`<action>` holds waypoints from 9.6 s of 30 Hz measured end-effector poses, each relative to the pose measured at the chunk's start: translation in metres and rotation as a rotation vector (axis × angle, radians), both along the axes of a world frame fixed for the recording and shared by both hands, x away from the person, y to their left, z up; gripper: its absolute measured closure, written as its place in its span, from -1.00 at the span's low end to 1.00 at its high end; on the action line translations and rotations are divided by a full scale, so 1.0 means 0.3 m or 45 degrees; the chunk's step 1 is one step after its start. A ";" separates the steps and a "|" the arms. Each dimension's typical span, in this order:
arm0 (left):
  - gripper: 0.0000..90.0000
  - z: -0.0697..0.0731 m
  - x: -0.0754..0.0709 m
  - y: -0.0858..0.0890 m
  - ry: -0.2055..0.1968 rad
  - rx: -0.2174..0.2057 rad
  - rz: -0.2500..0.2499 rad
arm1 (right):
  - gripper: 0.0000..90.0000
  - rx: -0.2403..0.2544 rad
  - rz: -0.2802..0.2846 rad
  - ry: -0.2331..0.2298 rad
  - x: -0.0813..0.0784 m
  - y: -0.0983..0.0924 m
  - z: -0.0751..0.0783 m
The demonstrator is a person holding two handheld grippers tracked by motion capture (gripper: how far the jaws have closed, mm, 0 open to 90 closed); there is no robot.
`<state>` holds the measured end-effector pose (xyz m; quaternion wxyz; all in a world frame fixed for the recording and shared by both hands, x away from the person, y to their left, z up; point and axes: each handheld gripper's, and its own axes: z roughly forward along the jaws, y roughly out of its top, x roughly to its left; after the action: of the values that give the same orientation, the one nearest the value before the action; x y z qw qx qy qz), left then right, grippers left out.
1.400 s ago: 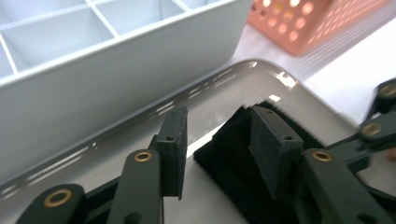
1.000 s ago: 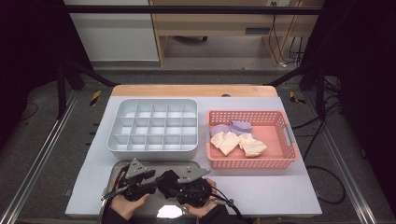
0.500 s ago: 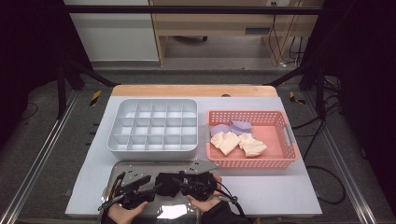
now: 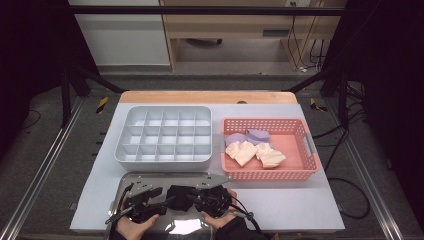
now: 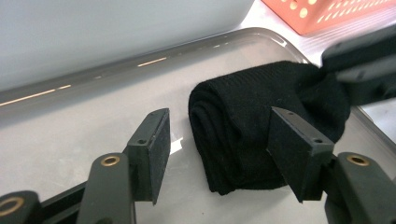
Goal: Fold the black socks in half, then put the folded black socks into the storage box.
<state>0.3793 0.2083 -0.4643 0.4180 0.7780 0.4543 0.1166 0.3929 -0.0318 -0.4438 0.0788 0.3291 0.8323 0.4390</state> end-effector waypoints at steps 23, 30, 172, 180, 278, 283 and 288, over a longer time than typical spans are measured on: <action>-0.24 -0.026 0.002 0.011 0.106 -0.042 -0.082 | 1.00 -0.047 0.045 0.098 -0.002 0.013 -0.047; -0.33 -0.037 0.004 -0.002 0.158 -0.092 -0.157 | 1.00 -0.066 0.049 0.100 -0.009 0.005 -0.060; 0.53 0.232 0.427 0.208 0.210 0.323 0.091 | 0.09 -0.130 -0.457 -0.054 -0.032 -0.510 -0.047; 0.54 0.193 0.453 0.162 0.262 0.405 0.061 | 0.09 -0.130 -0.449 -0.052 -0.031 -0.509 -0.050; 0.75 0.129 0.440 0.181 -0.014 0.233 0.126 | 0.06 -0.124 -0.403 -0.061 -0.031 -0.498 -0.058; 0.46 0.179 0.377 0.202 -0.154 0.166 0.155 | 0.05 -0.084 -0.406 -0.096 -0.042 -0.502 -0.035; 0.20 0.222 0.305 0.227 -0.192 0.099 0.179 | 0.02 -0.056 -0.404 -0.133 -0.051 -0.505 -0.019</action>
<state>0.4708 0.2766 -0.3975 0.4114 0.7488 0.4701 0.2216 0.3776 -0.1833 -0.4494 0.1973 0.4313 0.7743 0.4190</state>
